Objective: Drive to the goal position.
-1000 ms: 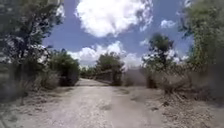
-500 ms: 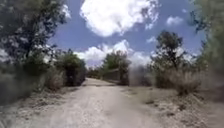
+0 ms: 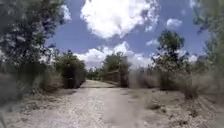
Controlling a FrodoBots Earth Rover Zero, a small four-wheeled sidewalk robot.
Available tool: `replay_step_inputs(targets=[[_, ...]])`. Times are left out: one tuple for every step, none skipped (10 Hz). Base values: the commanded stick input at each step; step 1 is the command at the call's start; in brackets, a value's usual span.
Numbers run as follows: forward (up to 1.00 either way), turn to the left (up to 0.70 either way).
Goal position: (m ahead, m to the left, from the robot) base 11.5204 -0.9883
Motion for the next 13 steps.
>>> replay_step_inputs(targets=[[0.45,0.00],[0.45,0.00],[0.45,0.00],[0.45,0.00],[0.45,0.00],[0.45,0.00],[0.45,0.00],[0.45,0.00],[0.45,0.00],[0.45,0.00],[0.45,0.00],[0.45,0.00],[0.45,0.00]])
